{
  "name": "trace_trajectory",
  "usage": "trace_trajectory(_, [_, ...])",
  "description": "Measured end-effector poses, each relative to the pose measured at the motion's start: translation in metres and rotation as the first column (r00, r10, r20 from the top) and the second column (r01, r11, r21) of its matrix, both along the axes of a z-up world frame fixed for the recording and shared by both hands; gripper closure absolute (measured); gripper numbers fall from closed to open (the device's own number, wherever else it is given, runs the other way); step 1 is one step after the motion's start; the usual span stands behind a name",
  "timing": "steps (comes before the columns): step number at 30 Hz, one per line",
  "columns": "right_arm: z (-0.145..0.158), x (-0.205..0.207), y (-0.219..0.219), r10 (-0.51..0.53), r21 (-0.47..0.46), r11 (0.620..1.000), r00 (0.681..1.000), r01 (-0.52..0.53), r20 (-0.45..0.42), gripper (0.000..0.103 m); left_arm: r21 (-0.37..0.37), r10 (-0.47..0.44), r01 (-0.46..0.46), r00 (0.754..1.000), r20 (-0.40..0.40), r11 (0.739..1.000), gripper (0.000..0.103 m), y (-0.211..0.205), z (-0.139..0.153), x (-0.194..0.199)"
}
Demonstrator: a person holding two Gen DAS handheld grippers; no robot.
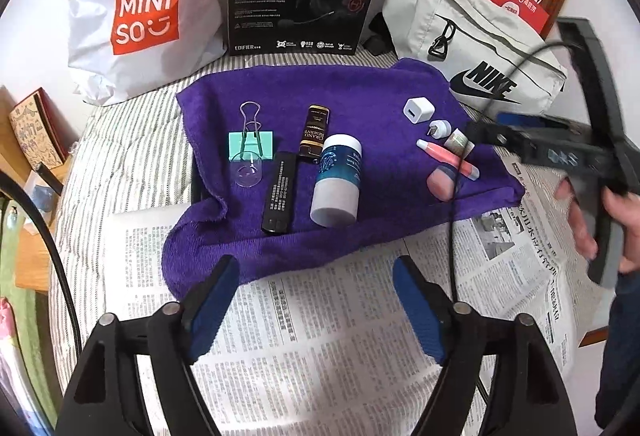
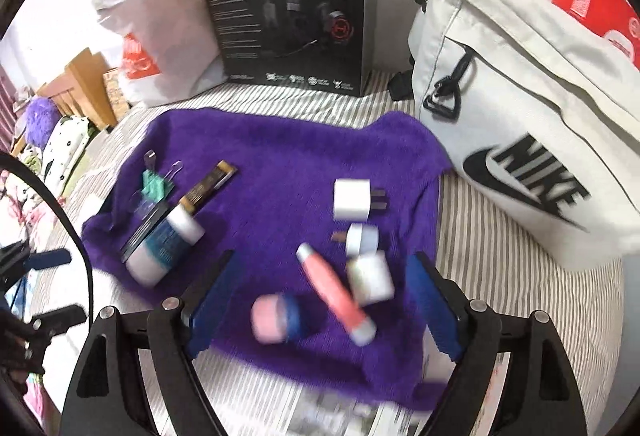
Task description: Organize rigid objects
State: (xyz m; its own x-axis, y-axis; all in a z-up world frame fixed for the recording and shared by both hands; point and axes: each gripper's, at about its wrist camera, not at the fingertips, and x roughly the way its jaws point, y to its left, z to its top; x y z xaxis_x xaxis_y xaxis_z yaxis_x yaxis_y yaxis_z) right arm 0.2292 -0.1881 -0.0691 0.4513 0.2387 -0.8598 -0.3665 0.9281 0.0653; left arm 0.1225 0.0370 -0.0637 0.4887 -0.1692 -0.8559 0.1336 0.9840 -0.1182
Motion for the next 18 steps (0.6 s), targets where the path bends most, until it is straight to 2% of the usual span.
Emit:
trace_trajectory(3, [0.007,-0.028,-0.006,-0.002,0.008,1.0,1.0,0.002,0.0,0.006,-0.004,0.015,-0.015,1.0,0.012,1.0,0.019,-0.001,0.004,-0.008])
trace_trajectory(8, [0.016,-0.064,-0.019,-0.041,0.016,0.999,0.999,0.04,0.006,0.0,0.024,0.043,-0.043,0.999,0.026,0.999,0.01,-0.004,0.01,-0.022])
trace_trajectory(11, [0.021,-0.083,-0.03,-0.085,0.025,0.996,0.996,0.085,-0.004,0.0,0.047,0.068,-0.069,0.997,0.028,0.997,0.003,-0.009,0.014,-0.03])
trace_trajectory(18, [0.031,-0.119,-0.054,-0.152,0.041,0.987,0.988,0.153,-0.033,0.0,0.014,0.097,-0.097,0.995,0.039,0.995,0.003,-0.022,0.024,-0.048])
